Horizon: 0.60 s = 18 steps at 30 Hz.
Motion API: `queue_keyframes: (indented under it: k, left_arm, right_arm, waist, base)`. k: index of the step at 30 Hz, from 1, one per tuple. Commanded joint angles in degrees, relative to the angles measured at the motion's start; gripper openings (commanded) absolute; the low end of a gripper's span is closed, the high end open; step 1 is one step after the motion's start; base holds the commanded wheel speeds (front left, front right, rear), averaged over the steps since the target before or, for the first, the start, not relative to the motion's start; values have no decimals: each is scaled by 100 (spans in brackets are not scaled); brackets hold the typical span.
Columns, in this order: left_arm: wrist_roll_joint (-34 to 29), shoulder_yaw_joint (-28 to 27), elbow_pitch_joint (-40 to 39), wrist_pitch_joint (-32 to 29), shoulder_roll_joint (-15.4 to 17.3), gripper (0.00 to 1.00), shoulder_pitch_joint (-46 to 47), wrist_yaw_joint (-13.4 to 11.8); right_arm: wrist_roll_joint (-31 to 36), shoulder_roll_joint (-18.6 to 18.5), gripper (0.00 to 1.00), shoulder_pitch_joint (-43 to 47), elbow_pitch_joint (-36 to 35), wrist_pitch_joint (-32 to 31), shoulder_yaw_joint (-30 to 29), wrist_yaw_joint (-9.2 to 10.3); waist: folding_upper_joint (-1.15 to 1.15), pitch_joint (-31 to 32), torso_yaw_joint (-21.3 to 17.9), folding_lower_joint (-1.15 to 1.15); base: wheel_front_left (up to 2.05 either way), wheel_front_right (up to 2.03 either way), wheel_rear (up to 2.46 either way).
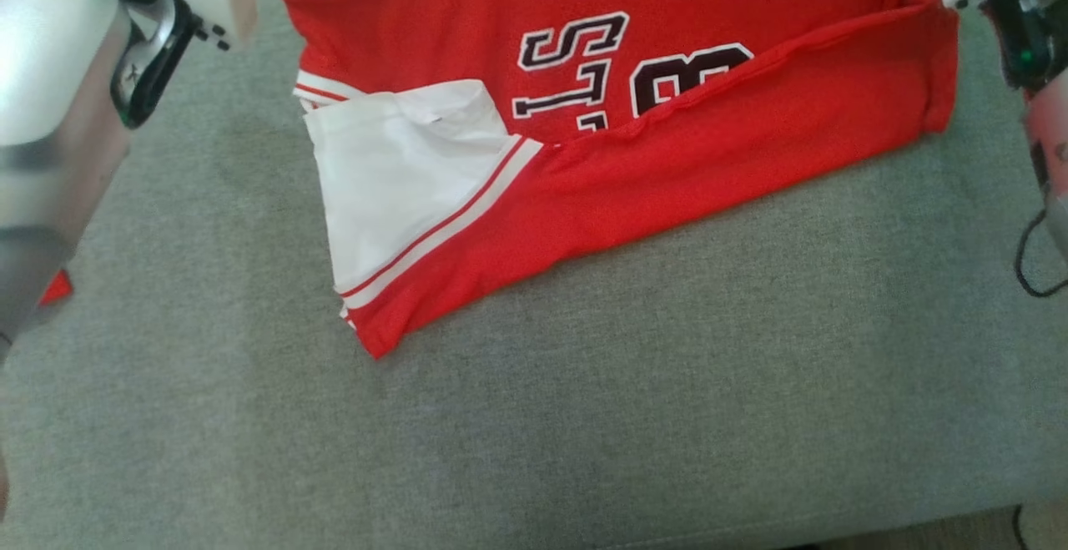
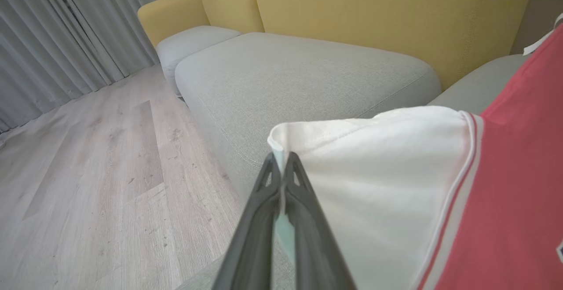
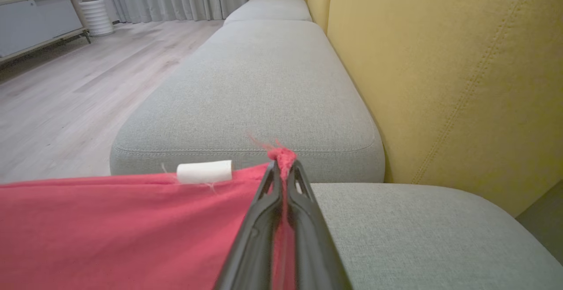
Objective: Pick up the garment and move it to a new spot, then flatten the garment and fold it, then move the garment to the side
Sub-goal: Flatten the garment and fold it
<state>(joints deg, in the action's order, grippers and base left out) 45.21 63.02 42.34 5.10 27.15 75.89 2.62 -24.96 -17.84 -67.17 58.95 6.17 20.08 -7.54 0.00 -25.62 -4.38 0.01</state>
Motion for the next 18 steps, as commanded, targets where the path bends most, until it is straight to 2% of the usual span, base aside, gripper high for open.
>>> queue_keyframes:
  k: [1, 9, 18]
  left_arm:
    - [-2, -169, -40, 55, 184, 0, 132, 71]
    - [209, 42, -499, -178, 301, 0, -405, 266]
    - [479, 392, -1820, -1000, 940, 0, -1114, 271]
  right_arm:
    - [-174, -136, 0, 147, -121, 79, 136, 5]
    - [-684, -530, 0, 680, -215, -197, 693, 5]
    - [-1622, -1241, 0, 1364, -811, -985, 1554, 5]
  waist:
    - [0, 127, 61, -1]
    - [0, 450, 245, -1]
    - [0, 795, 387, -1]
  base:
    - [0, 0, 0]
    - [0, 0, 0]
    - [0, 0, 0]
